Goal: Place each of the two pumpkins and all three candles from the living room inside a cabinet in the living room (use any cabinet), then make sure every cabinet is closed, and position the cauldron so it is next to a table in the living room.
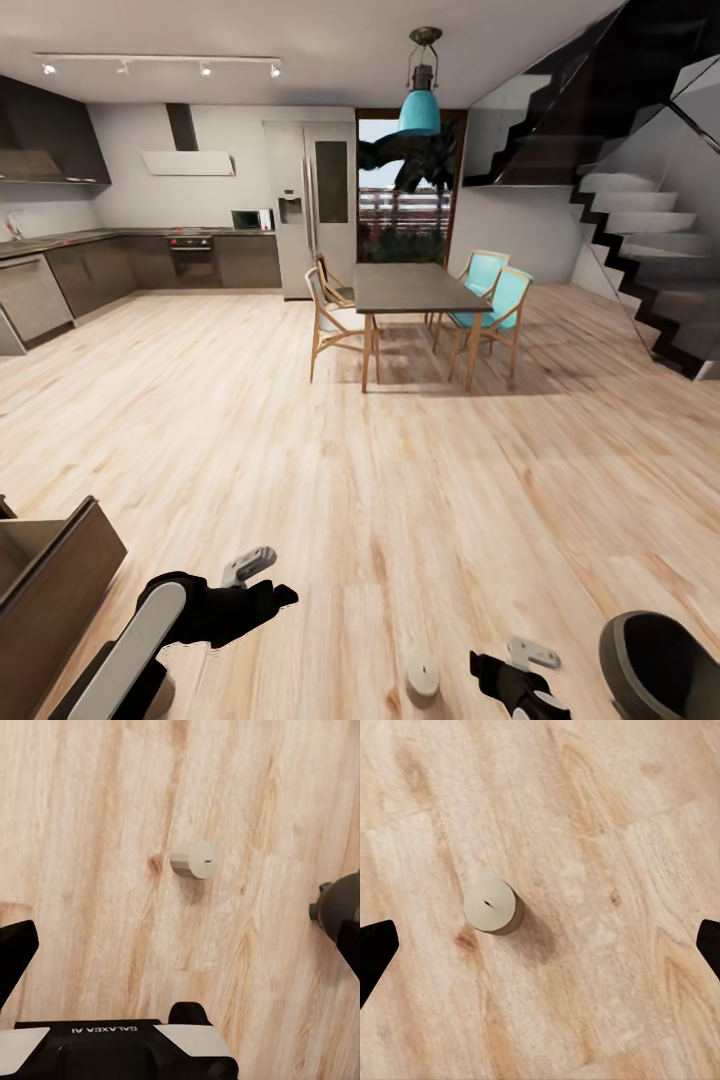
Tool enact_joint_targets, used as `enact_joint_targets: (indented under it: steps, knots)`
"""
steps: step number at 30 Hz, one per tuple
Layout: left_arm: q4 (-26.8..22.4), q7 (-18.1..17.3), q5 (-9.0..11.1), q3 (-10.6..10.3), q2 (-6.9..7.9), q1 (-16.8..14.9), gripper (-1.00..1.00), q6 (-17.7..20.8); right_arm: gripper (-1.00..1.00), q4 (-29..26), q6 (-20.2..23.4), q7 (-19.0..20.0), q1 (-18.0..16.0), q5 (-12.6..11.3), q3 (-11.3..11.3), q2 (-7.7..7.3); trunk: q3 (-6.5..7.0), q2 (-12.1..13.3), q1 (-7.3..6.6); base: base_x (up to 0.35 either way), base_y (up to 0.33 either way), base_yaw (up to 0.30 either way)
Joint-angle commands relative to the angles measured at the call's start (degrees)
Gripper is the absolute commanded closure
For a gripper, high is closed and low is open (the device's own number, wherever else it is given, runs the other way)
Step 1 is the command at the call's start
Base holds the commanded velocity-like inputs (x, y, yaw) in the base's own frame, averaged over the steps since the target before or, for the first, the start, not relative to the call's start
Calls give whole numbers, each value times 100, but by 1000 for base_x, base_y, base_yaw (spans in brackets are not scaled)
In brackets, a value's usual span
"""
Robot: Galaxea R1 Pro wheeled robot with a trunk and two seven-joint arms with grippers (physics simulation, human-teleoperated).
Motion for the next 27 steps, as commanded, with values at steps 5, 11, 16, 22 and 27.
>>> enact_joint_targets:
  steps: [5,11,16,22,27]
  knots:
    - [-2,60,55,-12,2,-5,-100,0,-100,-13,20,-52,-4,-28,249,-6,-6,-3,3,308,5,0]
    - [-1,60,55,-7,5,-5,-100,3,-100,-13,37,-52,-4,-32,363,1,-6,-3,3,221,1,0]
    - [-15,39,123,-8,5,-5,-100,7,-100,19,60,-52,-11,-43,686,173,-6,-3,3,31,0,0]
    - [-40,28,531,-27,10,-5,-100,59,-100,370,47,-52,-86,-34,768,513,-6,-3,3,4,0,0]
    - [-48,25,872,-25,33,-5,-100,90,-100,465,43,-52,-137,-36,774,560,-6,-3,3,0,0,0]
